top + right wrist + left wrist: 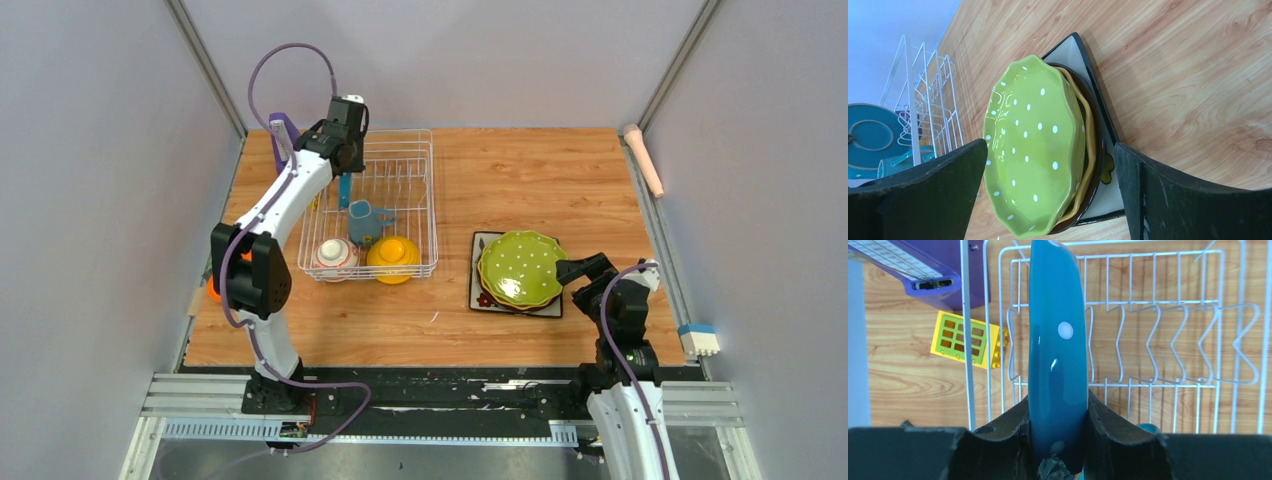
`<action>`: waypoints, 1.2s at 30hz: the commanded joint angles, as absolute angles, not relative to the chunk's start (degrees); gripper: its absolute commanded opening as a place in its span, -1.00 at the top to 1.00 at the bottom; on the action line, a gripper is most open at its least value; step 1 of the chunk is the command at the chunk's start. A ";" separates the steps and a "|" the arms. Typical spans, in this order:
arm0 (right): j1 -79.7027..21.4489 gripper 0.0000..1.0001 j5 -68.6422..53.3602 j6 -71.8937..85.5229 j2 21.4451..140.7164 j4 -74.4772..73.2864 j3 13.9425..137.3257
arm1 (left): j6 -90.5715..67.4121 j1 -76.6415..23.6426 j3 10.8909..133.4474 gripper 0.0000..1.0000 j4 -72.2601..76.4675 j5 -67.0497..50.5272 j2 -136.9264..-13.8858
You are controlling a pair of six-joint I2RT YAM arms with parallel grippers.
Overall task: Unload the mixed dishes from the dish rack
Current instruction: Pick up the plate from the dish rack.
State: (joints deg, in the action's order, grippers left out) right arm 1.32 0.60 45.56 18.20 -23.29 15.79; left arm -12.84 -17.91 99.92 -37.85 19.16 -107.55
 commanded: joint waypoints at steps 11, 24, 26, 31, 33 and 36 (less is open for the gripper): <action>1.48 -0.99 2.60 46.07 19.18 -21.94 15.84 | -8.85 -17.90 99.18 1.00 -27.85 9.70 -88.29; 1.47 -1.00 1.15 44.71 19.07 -32.51 27.07 | 15.62 -31.50 84.30 1.00 -13.03 -9.95 -73.29; 1.46 -0.99 -0.70 45.30 19.35 -34.64 29.36 | 23.27 -34.95 81.79 1.00 -12.45 -13.24 -71.92; 1.45 -0.99 -5.29 47.80 21.70 -38.77 35.24 | 44.66 -40.08 70.11 1.00 -12.34 -27.43 -66.67; 1.49 -0.99 -8.66 47.96 23.69 -40.38 38.32 | 47.62 -41.91 66.21 1.00 -10.67 -29.05 -63.03; 1.43 -0.99 -17.00 46.98 27.78 -43.35 43.37 | 49.26 -42.60 63.80 1.00 -12.51 -33.19 -59.94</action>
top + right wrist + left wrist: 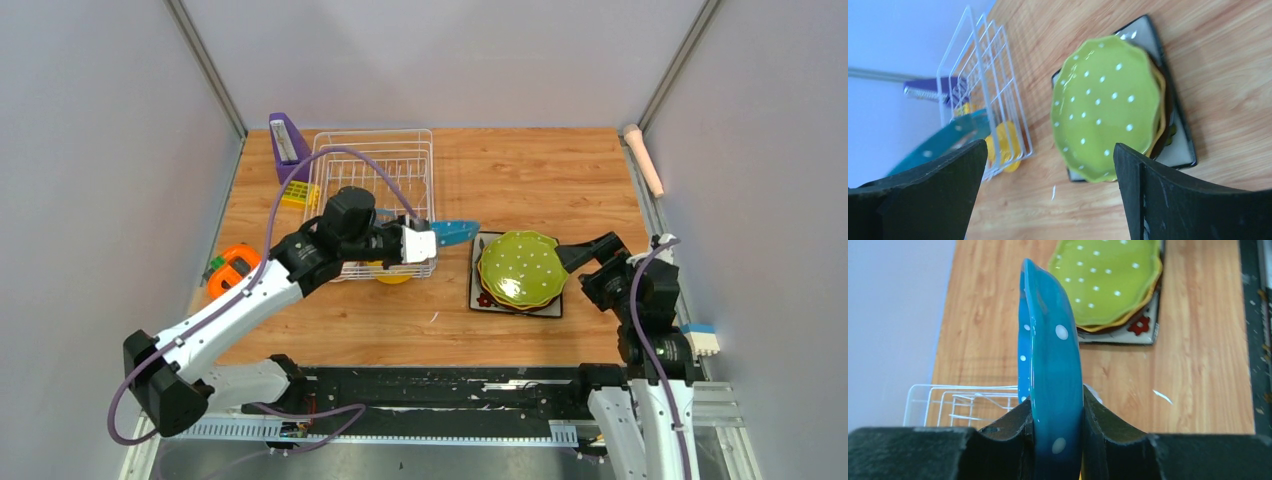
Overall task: Unload the mixed dishes from the dish rack
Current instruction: Pick up the plate from the dish rack.
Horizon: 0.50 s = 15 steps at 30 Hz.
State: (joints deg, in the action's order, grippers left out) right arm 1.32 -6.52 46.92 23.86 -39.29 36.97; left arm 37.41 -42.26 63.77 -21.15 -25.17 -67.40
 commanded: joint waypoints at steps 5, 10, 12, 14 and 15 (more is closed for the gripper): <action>1.48 -0.99 -30.57 47.27 34.32 -47.16 48.76 | 57.15 -44.79 60.34 1.00 -21.09 -39.32 -54.96; 1.42 -0.99 -40.51 49.96 40.55 -47.32 49.91 | 62.76 -49.33 56.19 1.00 -23.52 -38.03 -50.66; 1.47 -0.99 -41.34 50.92 42.31 -47.28 49.81 | 64.31 -50.71 54.76 1.00 -23.55 -37.15 -49.61; 1.46 -0.99 -42.73 52.13 43.53 -46.91 49.79 | 66.18 -52.03 53.34 1.00 -23.80 -36.77 -49.08; 1.45 -0.99 -43.82 52.64 44.08 -46.48 49.71 | 67.32 -52.34 52.51 1.00 -23.94 -36.09 -49.02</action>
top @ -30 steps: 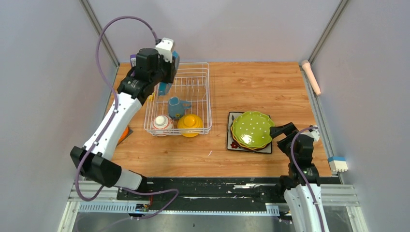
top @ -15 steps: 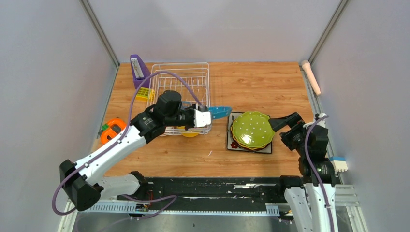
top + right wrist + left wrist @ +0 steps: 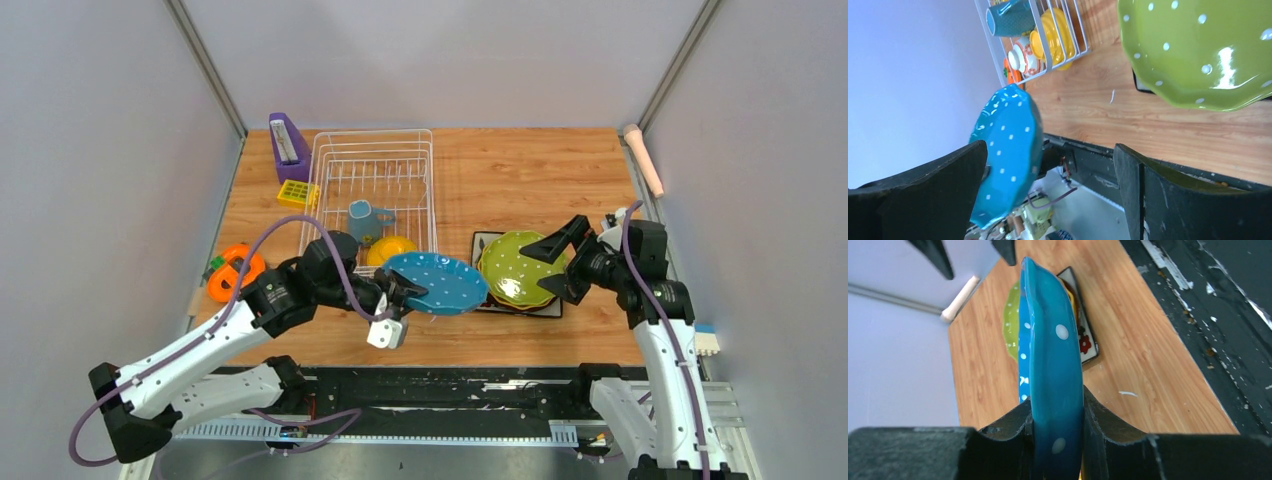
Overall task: Unload the mixed dishes from the dish rack
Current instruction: Pick up the plate from the dish rack, then place the plate at the center of the board.
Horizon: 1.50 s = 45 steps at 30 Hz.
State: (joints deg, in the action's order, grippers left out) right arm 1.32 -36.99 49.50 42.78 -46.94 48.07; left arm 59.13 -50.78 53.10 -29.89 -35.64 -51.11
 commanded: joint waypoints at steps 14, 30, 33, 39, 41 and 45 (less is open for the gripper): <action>-2.63 -0.99 -50.85 54.57 48.18 -44.73 42.74 | 72.24 -63.65 50.76 1.00 -17.86 -14.59 -57.94; -11.91 -0.96 -49.84 62.52 52.22 -31.76 35.33 | 70.20 -66.46 50.15 1.00 -8.87 -13.23 -56.99; -13.24 -0.93 -49.98 63.29 53.96 -30.26 35.32 | 69.39 -66.93 49.94 1.00 -7.30 -12.31 -57.19; -17.42 -0.81 -51.20 67.71 57.01 -23.64 34.40 | 68.45 -67.83 49.92 1.00 -5.36 -10.54 -57.64; -18.34 -0.74 -50.64 68.72 57.30 -22.70 34.69 | 68.57 -68.21 49.97 1.00 -5.13 -10.14 -57.80; -18.72 -0.43 -48.28 71.92 54.94 -21.70 34.39 | 68.69 -68.70 49.81 1.00 -5.14 -9.47 -57.82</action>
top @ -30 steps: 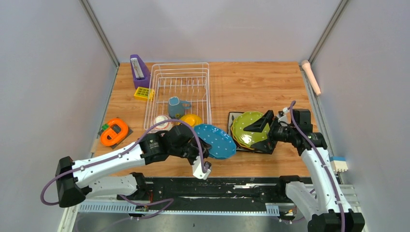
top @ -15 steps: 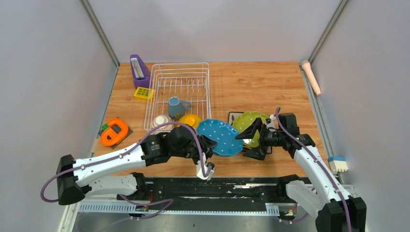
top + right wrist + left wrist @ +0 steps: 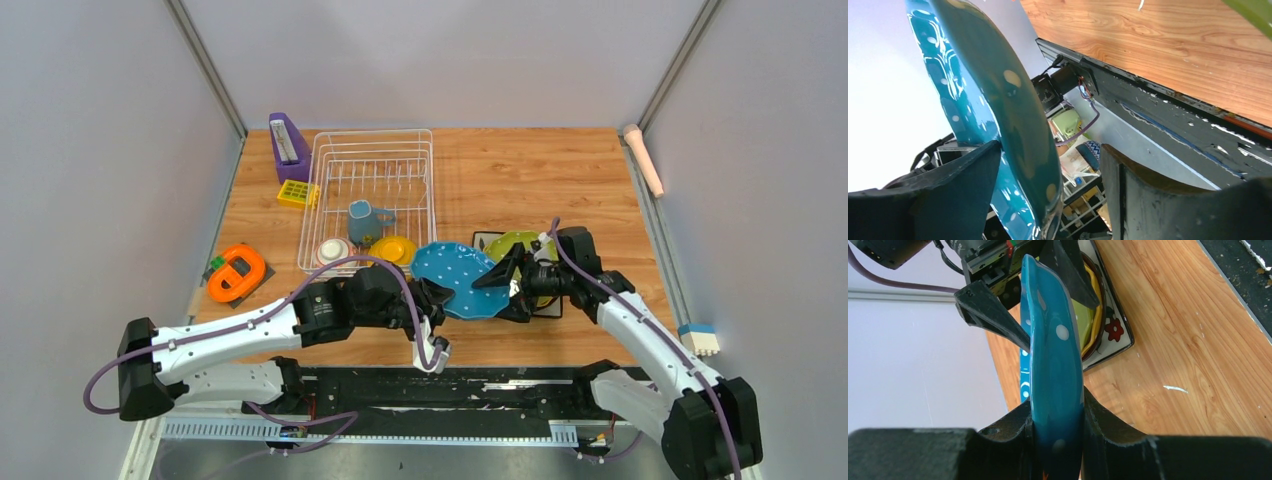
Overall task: Unload the mixed dishes from the dish rack
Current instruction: Place the plate at the center of the board.
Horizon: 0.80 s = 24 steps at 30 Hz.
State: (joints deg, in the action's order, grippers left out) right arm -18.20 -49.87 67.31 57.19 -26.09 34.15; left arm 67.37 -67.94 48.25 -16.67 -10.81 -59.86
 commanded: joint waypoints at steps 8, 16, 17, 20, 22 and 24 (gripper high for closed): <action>-18.72 0.27 -45.18 76.56 49.66 -19.99 33.27 | 68.04 -69.25 49.58 0.98 -5.33 -9.23 -57.62; -18.55 1.00 -39.67 78.62 45.22 -17.98 32.77 | 67.06 -69.64 49.98 -0.32 -4.62 -9.45 -59.21; -18.57 1.00 -38.87 78.92 44.56 -17.30 32.89 | 66.75 -69.68 50.44 -0.83 -4.47 -8.47 -60.09; -18.49 1.00 -36.30 79.85 42.75 -14.81 33.37 | 63.92 -69.81 52.04 -0.98 -4.56 -6.44 -61.83; -18.46 1.00 -34.61 80.91 41.56 -12.25 33.40 | 62.20 -69.79 53.01 -0.99 -4.52 -6.26 -62.74; -18.46 1.00 -32.75 81.86 40.67 -9.49 33.40 | 60.77 -69.79 53.31 -1.00 -4.09 -7.05 -63.25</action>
State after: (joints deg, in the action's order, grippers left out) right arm -18.46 -36.38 77.17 44.29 -20.56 31.66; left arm 64.42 -69.38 49.80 -9.30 -6.94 -62.65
